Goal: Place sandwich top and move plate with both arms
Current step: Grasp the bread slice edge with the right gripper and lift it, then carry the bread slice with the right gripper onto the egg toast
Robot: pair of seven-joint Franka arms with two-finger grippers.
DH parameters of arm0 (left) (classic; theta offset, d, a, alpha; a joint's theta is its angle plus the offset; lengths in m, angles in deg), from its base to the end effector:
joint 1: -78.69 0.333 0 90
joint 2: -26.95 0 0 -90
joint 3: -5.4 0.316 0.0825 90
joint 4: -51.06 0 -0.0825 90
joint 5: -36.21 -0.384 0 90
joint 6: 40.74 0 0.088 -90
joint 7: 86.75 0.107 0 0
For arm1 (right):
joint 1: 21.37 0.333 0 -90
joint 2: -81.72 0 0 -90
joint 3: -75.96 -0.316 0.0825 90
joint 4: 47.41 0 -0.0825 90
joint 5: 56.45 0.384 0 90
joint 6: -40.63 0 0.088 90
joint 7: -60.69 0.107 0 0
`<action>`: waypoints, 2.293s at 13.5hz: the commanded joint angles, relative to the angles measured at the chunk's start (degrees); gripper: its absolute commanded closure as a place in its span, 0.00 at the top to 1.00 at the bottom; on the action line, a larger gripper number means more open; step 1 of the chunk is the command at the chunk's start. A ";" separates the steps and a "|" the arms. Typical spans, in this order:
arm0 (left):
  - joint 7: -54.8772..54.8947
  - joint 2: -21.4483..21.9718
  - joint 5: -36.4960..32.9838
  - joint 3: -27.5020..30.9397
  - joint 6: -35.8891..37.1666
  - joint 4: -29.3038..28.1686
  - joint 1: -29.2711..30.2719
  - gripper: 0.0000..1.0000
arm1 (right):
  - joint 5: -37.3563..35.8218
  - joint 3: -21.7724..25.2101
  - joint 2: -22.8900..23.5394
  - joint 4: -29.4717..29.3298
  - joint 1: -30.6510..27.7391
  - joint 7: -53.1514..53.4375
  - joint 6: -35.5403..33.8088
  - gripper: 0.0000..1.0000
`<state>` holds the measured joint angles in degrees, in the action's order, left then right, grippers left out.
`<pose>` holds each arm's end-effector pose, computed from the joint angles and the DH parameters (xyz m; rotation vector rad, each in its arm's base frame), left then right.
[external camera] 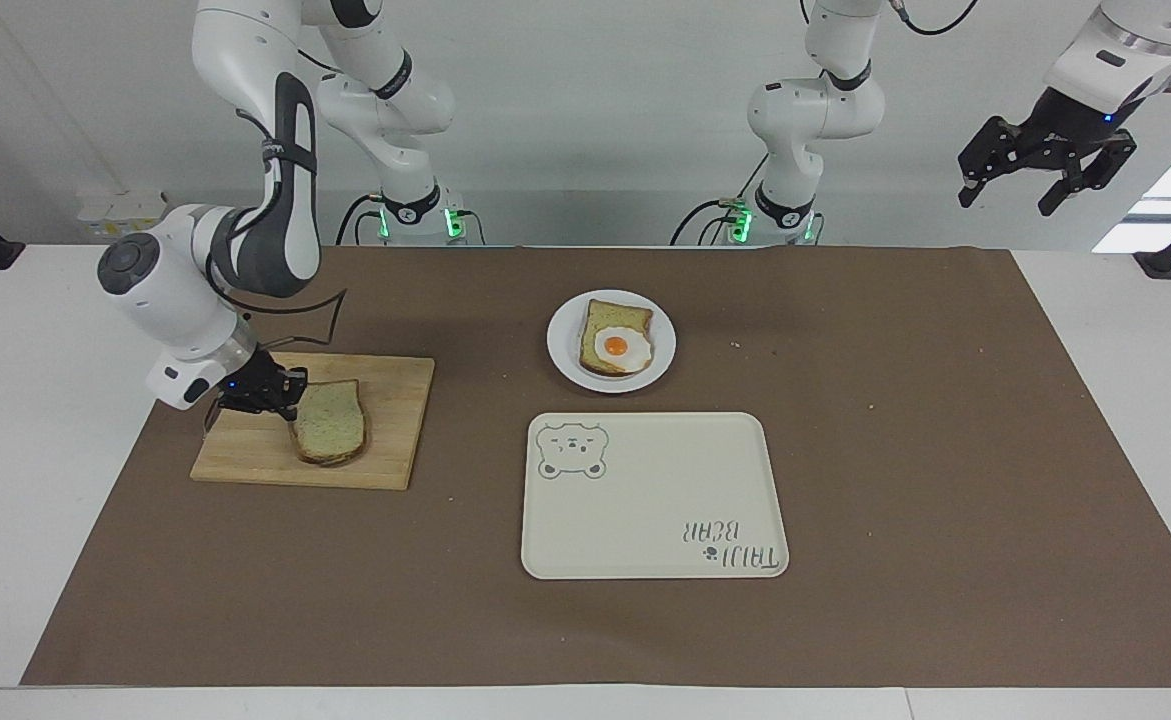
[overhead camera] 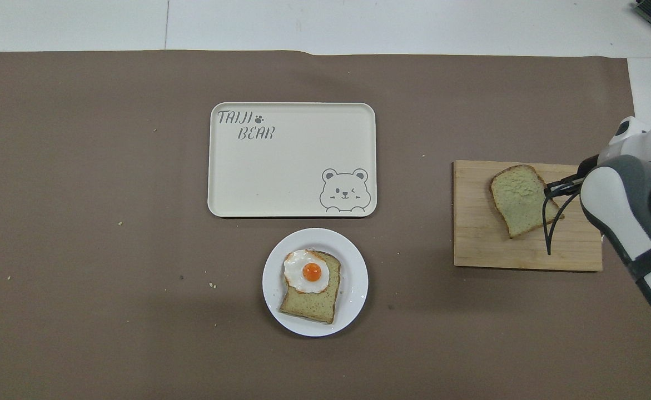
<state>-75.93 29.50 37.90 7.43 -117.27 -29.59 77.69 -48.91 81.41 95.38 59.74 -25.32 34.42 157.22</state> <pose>0.5121 0.0061 0.7029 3.0961 -0.2754 -0.0375 0.6004 -0.0891 0.3824 -3.0099 -0.3524 0.0606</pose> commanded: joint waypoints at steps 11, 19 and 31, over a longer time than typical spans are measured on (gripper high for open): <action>-0.36 1.50 -0.20 -0.27 0.16 -1.54 0.56 1.00 | 1.25 -18.90 -2.76 -3.62 3.31 32.22 -3.91 0.00; -0.36 1.50 -0.20 -0.27 0.24 -1.54 0.56 1.00 | 9.14 -19.26 -4.17 -2.48 15.27 46.74 2.85 0.00; -0.36 1.50 -0.20 -0.27 0.77 -1.54 0.56 1.00 | 9.51 -19.34 -2.68 2.97 28.11 58.87 10.50 0.00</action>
<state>-75.94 29.50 37.90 7.43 -116.86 -29.59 77.69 -40.82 62.10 93.39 60.65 1.66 91.49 166.00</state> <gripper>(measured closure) 0.000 0.991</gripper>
